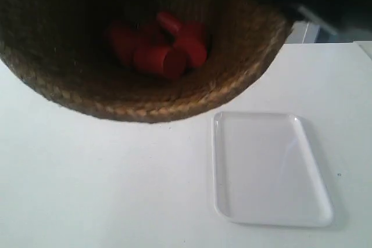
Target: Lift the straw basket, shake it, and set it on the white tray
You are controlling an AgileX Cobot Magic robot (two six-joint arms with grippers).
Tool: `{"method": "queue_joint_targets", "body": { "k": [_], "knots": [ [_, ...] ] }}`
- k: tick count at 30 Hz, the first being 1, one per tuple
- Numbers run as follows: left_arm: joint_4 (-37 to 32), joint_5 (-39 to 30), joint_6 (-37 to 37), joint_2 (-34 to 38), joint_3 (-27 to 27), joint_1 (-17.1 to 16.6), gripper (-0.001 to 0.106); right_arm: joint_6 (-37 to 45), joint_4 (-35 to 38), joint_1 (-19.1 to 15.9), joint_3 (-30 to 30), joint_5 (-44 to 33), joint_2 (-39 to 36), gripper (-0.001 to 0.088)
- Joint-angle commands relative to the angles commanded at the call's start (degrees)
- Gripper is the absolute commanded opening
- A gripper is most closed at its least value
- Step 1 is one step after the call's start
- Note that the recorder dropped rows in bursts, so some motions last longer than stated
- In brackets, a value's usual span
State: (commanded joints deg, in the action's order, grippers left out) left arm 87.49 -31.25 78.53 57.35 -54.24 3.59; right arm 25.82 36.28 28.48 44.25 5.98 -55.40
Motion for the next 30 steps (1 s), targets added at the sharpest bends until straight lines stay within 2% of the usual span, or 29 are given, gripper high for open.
{"method": "queue_joint_targets", "body": {
  "k": [1, 2, 3, 4, 5, 7, 8, 10, 12, 13, 15, 18, 20, 22, 24, 26, 28, 29, 30],
  "knots": [
    [0.14, -2.11, 0.6, 0.64, -0.01, 0.0, 0.0, 0.93, 0.0, -0.61, 0.05, 0.06, -1.95, 0.0],
    [-0.96, -5.05, -0.41, -0.89, -0.97, 0.0, 0.0, 0.93, 0.0, -0.46, 2.0, -5.39, -0.48, 0.0],
    [-1.85, -7.1, -0.48, -4.17, -1.94, 0.0, 0.0, 0.93, 0.0, 0.16, 5.37, -14.41, 3.71, 0.0],
    [-1.84, -6.64, -0.36, -6.42, -2.21, 0.0, 0.0, 0.93, 0.2, 0.91, 7.12, -18.92, 6.36, 0.0],
    [-2.0, -5.53, 0.94, -7.19, -1.49, 0.0, 0.0, 0.93, -0.03, 1.43, 5.95, -18.49, 7.42, 0.0],
    [-0.59, 0.58, 1.58, -4.15, 2.94, 0.0, 0.0, 1.32, -0.34, 1.43, -1.02, -4.14, 2.58, 0.0],
    [-1.35, 1.11, 0.61, -3.08, 3.5, 0.0, 0.0, 2.79, -0.34, 1.43, -2.44, -1.43, -0.42, 0.0],
    [-4.37, -4.04, -0.56, -6.08, 1.04, 0.0, 0.0, 2.33, -0.34, 1.15, 0.65, -11.5, 0.7, 0.0],
    [-6.74, -5.68, -1.61, -9.87, -1.32, 0.0, 0.0, 2.01, 1.22, 2.28, 3.74, -17.07, 4.55, 0.0],
    [-7.17, -4.64, -2.77, -11.52, -1.75, 0.0, 0.0, 1.89, 2.27, 2.9, 4.15, -17.63, 6.07, 0.0],
    [-7.45, -1.99, -3.02, -12.56, -0.22, 0.0, 0.0, 2.17, 2.05, 3.44, 2.12, -12.94, 6.16, 0.0],
    [-6.91, 3.39, -1.75, -7.61, 5.11, 0.0, 0.0, 2.53, 2.23, 3.44, -2.84, -0.75, -1.4, 0.0],
    [-7.76, 0.81, -3.44, -6.86, 4.71, -0.09, 0.0, 1.32, 2.86, 3.09, -0.9, -5.26, -2.61, 0.0],
    [-9.9, -3.04, -3.3, -10.57, 2.09, -0.09, 0.0, 1.05, 2.86, 3.5, 2.92, -13.75, 1.54, 0.0],
    [-10.02, -2.33, -3.68, -12.93, 0.56, 0.03, 0.0, 1.05, 2.86, 5.0, 5.45, -16.72, 5.6, 0.0],
    [-9.24, 1.41, -3.95, -13.02, 2.07, 0.03, 0.0, 1.57, 1.11, 5.8, 3.14, -10.25, 6.69, 0.0],
    [-6.87, 4.03, -3.05, -9.3, 5.56, 0.03, 0.0, 2.35, 0.69, 5.8, -1.63, 0.41, 2.54, 0.0],
    [-6.86, 4.17, -2.94, -7.83, 6.33, 0.03, 0.0, 3.87, 0.69, 5.65, -2.73, 3.79, 0.43, 0.0],
    [-6.86, 3.35, -3.64, -7.25, 6.19, 0.03, 0.0, 4.22, 1.08, 5.54, -2.88, 3.89, -0.83, 0.0]
  ]
}}
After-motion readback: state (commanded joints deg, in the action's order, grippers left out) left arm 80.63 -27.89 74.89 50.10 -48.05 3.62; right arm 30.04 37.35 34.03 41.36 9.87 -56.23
